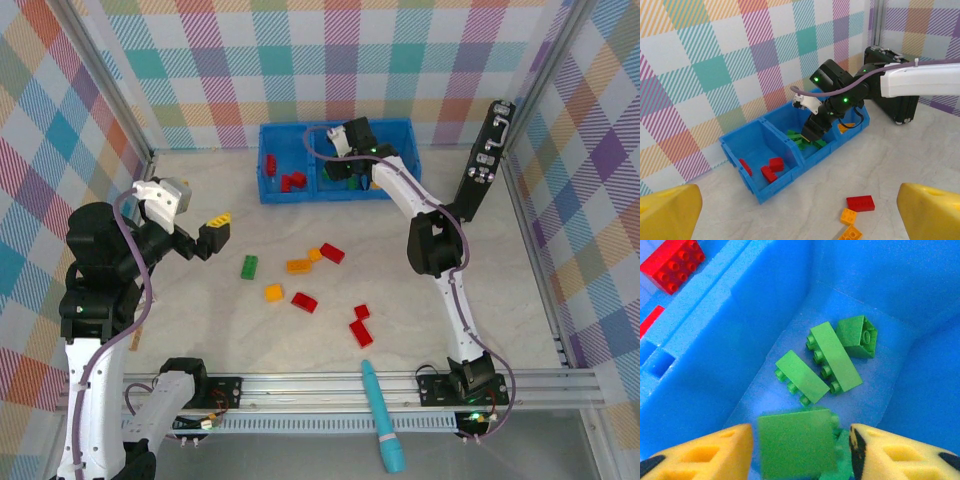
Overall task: Sort the legos into containers by color
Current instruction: Place the lego in the container, then pick up the lego from the center of the table.
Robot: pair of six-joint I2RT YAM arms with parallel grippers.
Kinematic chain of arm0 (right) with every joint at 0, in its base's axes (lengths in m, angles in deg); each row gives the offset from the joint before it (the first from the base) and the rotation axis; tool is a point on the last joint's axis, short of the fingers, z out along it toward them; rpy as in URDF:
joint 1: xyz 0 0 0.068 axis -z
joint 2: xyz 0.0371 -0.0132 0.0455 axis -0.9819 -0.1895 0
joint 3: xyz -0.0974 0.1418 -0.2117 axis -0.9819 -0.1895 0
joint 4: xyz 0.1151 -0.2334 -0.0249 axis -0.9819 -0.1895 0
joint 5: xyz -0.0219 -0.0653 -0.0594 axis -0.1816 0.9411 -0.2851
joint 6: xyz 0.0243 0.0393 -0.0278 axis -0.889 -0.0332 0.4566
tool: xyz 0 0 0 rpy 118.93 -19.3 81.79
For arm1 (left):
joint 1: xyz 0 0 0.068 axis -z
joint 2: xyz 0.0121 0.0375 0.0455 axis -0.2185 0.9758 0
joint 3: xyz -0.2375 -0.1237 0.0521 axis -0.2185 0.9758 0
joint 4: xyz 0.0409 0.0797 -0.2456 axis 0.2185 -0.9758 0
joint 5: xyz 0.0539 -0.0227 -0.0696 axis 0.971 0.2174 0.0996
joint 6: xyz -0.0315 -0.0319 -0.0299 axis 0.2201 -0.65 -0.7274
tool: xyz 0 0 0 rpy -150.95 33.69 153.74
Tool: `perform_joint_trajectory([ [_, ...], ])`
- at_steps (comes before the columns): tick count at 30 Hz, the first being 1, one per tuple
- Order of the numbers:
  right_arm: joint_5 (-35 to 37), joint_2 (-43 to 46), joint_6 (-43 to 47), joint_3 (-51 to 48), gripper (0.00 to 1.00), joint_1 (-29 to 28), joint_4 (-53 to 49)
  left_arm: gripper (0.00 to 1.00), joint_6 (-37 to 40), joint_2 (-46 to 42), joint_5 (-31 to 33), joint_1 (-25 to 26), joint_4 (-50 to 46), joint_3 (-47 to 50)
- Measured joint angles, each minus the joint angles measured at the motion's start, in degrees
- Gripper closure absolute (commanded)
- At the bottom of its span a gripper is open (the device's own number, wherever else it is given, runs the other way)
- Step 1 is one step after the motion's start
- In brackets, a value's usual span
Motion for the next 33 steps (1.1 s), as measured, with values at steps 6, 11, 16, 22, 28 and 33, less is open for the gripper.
perform_joint_trajectory([
  [6, -0.4, 0.0, 0.4, 0.0, 0.38, 0.0, -0.1, 0.0, 0.0, 0.0, 0.0, 0.0, 0.0, 0.0],
  [11, -3.1, 1.8, -0.7, -1.0, 0.34, 0.0, -2.4, 0.0, 0.0, -0.3, -0.1, 0.0, 0.0, 0.0],
  [16, -5.9, 11.5, -1.3, -10.0, 0.32, -0.3, -5.7, 0.0, 0.0, -1.4, -0.2, 0.0, 0.0, 0.0],
  [22, -7.0, 28.4, 2.7, -30.3, 0.25, -2.8, -5.7, 0.0, 0.0, -2.0, -0.7, 0.0, 0.1, 0.0],
  [28, -8.5, 33.3, 7.9, -46.0, 0.22, -7.5, -5.7, 0.0, -0.1, -2.0, -1.1, 0.0, 0.1, 0.0],
  [33, -8.2, 32.7, 11.1, -50.1, 0.2, -10.4, -7.1, 0.0, -0.1, -1.9, -1.6, 0.0, 0.1, 0.0],
])
